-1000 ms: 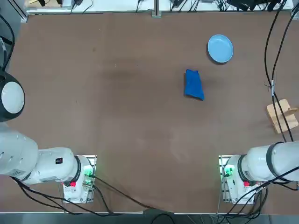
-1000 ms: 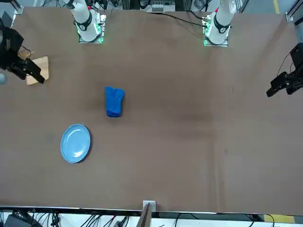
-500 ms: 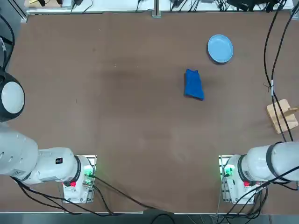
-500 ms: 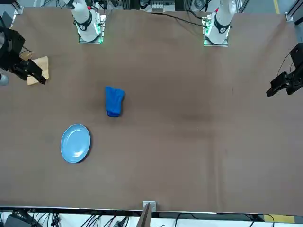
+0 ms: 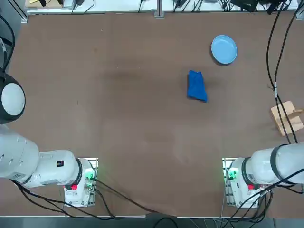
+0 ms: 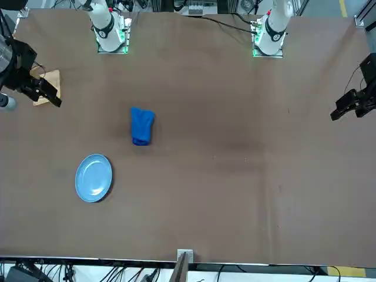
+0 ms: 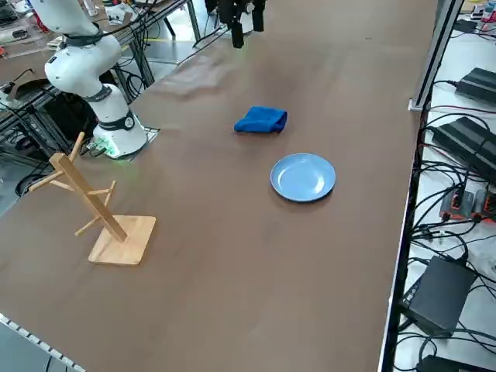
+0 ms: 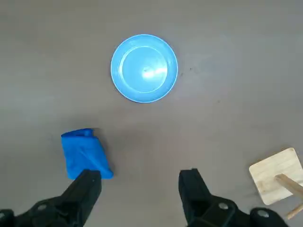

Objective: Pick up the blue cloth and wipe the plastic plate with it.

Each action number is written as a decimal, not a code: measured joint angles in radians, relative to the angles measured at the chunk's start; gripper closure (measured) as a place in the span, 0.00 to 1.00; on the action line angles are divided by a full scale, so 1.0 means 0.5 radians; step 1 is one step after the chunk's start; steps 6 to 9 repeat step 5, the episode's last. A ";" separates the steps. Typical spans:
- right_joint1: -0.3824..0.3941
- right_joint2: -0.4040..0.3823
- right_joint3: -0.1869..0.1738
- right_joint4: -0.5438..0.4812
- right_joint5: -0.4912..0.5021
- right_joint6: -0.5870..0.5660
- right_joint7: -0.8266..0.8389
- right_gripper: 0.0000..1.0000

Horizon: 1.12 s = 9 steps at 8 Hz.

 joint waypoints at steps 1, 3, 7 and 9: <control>-0.001 0.000 0.000 0.001 0.000 0.000 0.001 0.00; -0.003 0.000 -0.001 0.001 0.000 0.000 0.001 0.00; -0.003 0.000 -0.001 0.002 0.000 0.000 0.001 0.00; -0.003 0.000 -0.001 0.002 0.000 0.000 0.001 0.00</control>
